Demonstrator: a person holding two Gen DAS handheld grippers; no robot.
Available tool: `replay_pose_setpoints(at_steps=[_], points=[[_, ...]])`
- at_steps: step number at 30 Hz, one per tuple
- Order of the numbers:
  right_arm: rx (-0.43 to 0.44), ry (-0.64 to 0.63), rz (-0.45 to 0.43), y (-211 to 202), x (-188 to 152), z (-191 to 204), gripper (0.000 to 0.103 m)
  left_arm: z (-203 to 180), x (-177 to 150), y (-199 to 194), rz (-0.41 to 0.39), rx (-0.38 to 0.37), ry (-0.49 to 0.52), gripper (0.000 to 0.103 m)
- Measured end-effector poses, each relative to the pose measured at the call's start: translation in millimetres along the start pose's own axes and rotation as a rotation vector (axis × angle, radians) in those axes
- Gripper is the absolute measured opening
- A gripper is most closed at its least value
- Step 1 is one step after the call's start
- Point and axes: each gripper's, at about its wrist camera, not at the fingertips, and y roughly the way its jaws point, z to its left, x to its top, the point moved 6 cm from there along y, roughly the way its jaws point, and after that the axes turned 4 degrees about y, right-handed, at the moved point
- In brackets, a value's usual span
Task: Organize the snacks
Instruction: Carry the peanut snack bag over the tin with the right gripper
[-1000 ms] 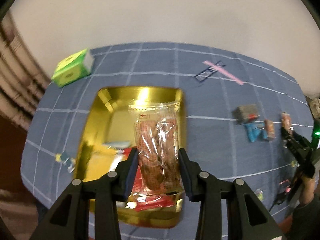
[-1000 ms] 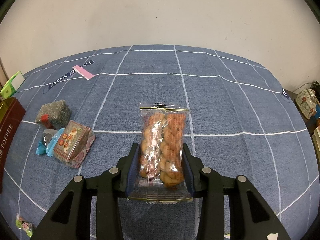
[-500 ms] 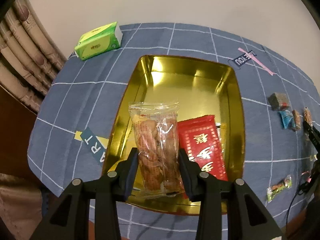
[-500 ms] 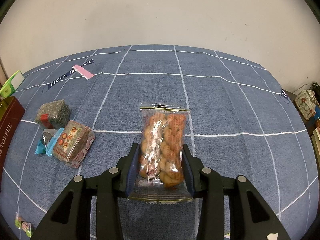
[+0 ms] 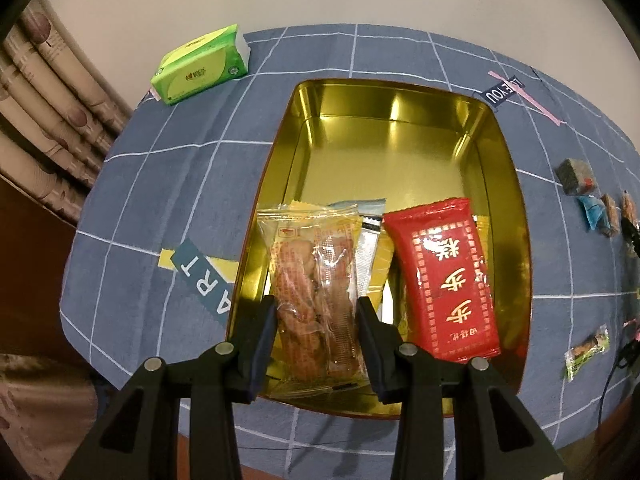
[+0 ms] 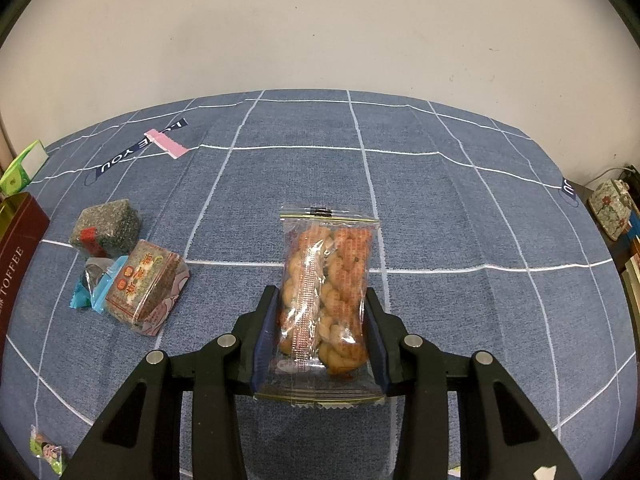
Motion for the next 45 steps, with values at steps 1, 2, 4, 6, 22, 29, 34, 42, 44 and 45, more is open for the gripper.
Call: replay_pose_setpoints(at_steps=[1,2,4,6,22,29,34,42,44,45], points=[[0.001,-0.001,0.000,0,0,1,0.038,0,0,0,-0.003,-0.004,0.000,0.040],[0.001,-0.001,0.000,0,0,0,0.038,0,-1,0,-0.005,-0.004,0.001,0.040],[-0.001,-0.002,0.000,0,0,0,0.038,0,-1,1,-0.004,0.002,0.006,0.040],[0.001,-0.001,0.000,0,1,0,0.038,0,-3,1,-0.006,0.005,0.008,0.040],[-0.037,0.000,0.013,-2,2,0,0.036,3,-9,-5,-0.052,0.025,0.024,0.054],[-0.070,0.015,0.014,-14,7,6,0.035,6,-11,-13,-0.099,-0.003,0.006,0.057],[-0.053,0.032,-0.012,-40,18,20,0.035,12,-11,-24,-0.142,-0.054,-0.031,0.060],[0.093,-0.026,-0.032,-86,27,98,0.036,19,-16,-44,-0.212,-0.081,-0.051,0.060],[0.142,-0.054,-0.020,-97,25,129,0.036,25,-18,-48,-0.224,-0.076,-0.068,0.060],[0.165,-0.065,-0.012,-101,23,143,0.036,30,-19,-50,-0.229,-0.071,-0.084,0.060]])
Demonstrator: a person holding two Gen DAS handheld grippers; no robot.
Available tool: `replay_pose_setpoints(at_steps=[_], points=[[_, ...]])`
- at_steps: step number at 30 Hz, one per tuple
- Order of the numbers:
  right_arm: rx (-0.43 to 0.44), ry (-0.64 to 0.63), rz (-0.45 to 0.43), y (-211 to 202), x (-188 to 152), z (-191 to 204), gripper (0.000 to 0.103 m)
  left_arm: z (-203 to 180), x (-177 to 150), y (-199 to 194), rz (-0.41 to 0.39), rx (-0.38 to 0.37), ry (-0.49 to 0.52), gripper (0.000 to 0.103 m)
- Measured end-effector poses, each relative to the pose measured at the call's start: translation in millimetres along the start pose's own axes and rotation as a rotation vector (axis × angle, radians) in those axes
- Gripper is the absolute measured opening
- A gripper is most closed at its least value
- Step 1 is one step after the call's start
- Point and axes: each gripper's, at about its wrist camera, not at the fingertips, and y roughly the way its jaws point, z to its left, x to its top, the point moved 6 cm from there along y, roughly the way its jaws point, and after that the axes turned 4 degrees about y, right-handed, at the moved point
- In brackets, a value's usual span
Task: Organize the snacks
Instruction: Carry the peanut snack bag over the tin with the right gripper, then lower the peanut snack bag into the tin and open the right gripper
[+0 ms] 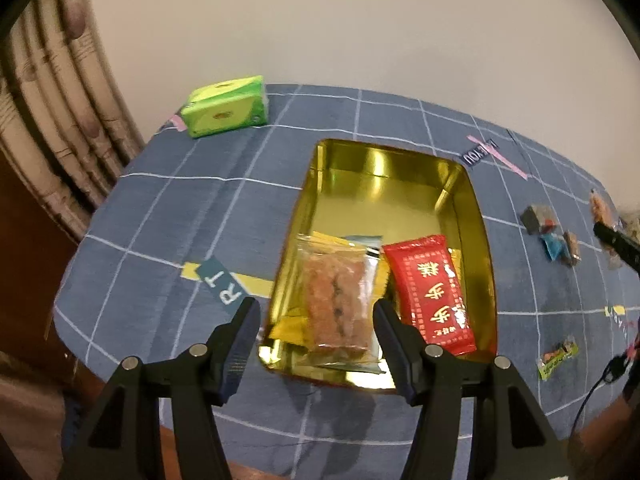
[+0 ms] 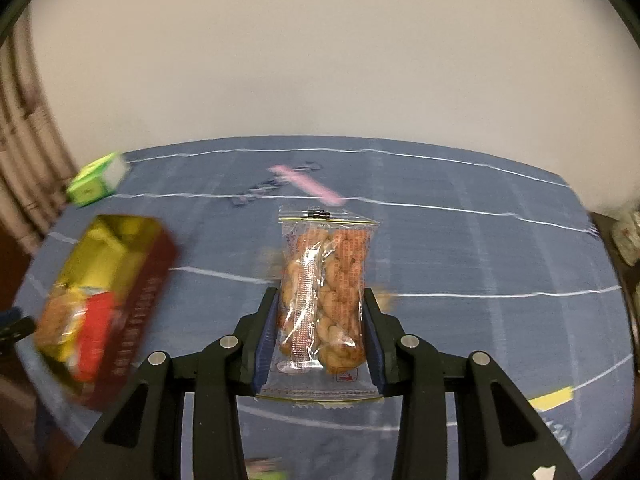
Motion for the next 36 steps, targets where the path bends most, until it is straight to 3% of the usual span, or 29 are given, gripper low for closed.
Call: replay_pose_setpoints(at_steps=[6,12,19,36], points=[[0.085,-0.091,0.046,-2,-13,80,0.036,33,-8,-11,-0.030,0.100,-0.084,0.060],[0.160,-0.151,0.101,5,-32,147,0.036,61,-26,-8,0.013,0.130,-0.171,0.060],[0.203,-0.249,0.142,15,-52,206,0.035,77,-30,-12,0.005,0.132,-0.242,0.060],[0.208,-0.282,0.222,44,-66,232,0.036,85,-34,-4,0.039,0.125,-0.294,0.060]])
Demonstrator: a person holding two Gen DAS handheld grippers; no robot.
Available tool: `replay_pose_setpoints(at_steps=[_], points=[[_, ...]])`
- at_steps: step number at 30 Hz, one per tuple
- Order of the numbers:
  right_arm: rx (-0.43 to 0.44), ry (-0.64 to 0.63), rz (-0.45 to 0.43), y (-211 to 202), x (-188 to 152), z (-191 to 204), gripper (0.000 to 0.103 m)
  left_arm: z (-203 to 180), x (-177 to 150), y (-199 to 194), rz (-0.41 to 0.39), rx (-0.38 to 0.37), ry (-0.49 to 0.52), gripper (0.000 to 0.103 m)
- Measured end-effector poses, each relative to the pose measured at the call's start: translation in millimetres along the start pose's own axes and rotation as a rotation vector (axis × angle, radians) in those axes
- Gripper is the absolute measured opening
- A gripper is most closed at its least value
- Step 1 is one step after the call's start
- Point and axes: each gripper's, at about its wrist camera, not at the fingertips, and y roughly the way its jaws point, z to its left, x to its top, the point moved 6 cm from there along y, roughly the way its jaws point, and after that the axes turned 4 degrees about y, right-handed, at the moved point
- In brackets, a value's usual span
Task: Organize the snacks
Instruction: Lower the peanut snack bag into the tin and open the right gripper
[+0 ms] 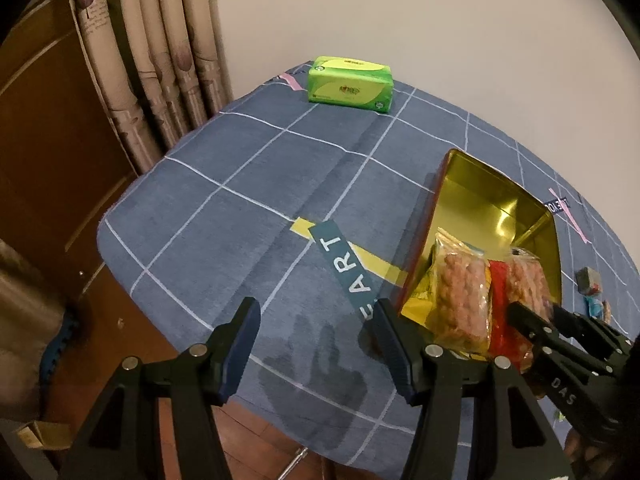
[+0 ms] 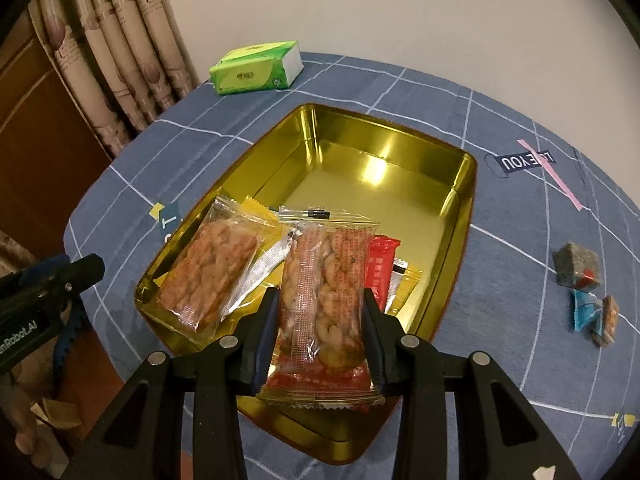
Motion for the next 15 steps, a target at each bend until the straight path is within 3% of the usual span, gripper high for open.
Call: replay_pose_setpoints(at_steps=[15], points=[[0.010,0.007,0.014,6.4,-0.5,0.9,0.037,-3.6,-1.9,3.0,0.006,0.005,0.017,0.060]])
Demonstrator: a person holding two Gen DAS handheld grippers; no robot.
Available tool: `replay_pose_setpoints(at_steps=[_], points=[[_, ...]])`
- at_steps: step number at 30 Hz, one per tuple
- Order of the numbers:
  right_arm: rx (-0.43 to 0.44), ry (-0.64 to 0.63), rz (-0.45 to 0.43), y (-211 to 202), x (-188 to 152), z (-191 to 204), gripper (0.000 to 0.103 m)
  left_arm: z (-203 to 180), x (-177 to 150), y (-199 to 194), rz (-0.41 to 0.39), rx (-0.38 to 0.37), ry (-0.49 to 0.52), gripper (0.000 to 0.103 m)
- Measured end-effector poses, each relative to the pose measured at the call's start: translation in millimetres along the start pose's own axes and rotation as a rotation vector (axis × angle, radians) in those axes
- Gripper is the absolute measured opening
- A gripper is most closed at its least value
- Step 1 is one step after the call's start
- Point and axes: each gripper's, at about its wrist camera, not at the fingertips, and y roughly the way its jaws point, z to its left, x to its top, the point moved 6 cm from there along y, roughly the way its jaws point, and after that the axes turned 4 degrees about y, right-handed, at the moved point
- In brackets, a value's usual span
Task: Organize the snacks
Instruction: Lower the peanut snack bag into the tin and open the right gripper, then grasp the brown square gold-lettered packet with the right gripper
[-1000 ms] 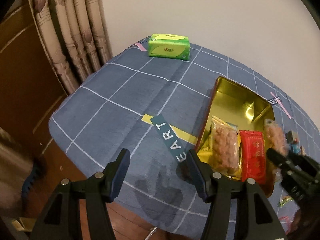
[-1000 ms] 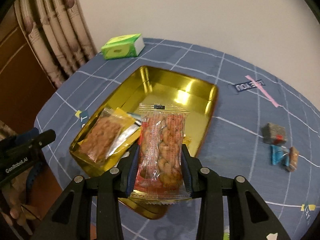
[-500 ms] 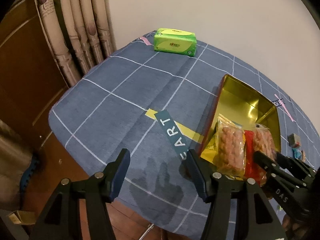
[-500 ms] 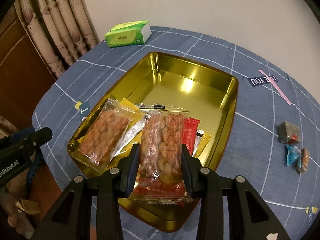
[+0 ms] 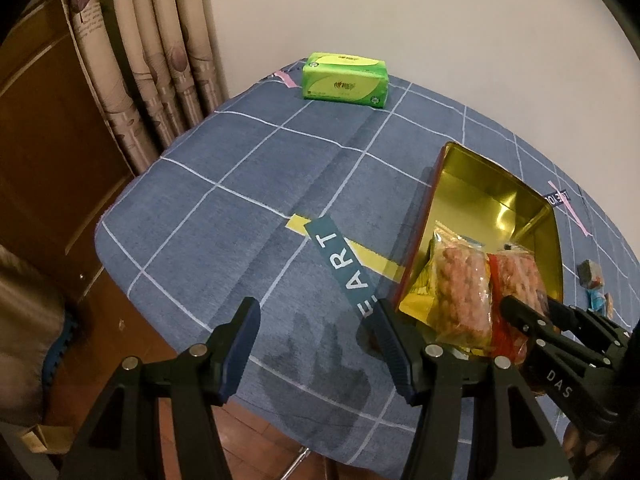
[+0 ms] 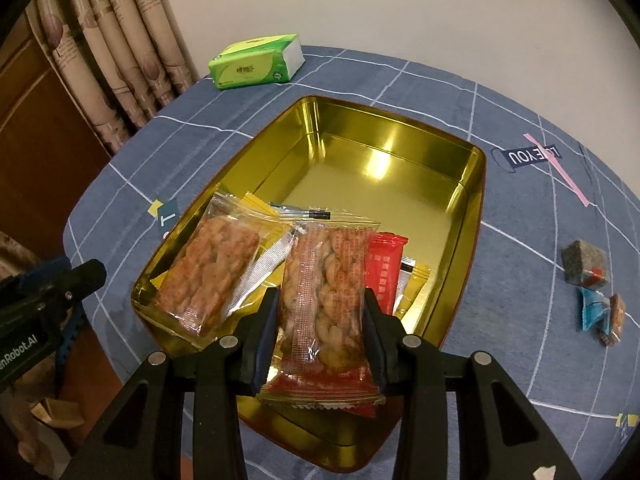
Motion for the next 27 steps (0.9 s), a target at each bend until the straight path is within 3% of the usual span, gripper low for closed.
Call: replay_pose_setpoints(at_steps=[5,10,18,27], points=[[-0.001,-0.011,-0.014,-4,1,2,0.038,-2,-1,3,0.008,-0.001,0.006,0.060],[0.003,-0.002,-0.031,-10,4,-1,0.049,-3,0,1,0.000,0.002,0.017,0.060],[0.040,0.025,-0.068,-28,8,-10,0.049,-5,0,-1,-0.009,0.008,0.034,0.060],[-0.009,0.067,-0.131,-60,8,-61,0.050,-6,1,-4,-0.017,0.020,0.036,0.060]])
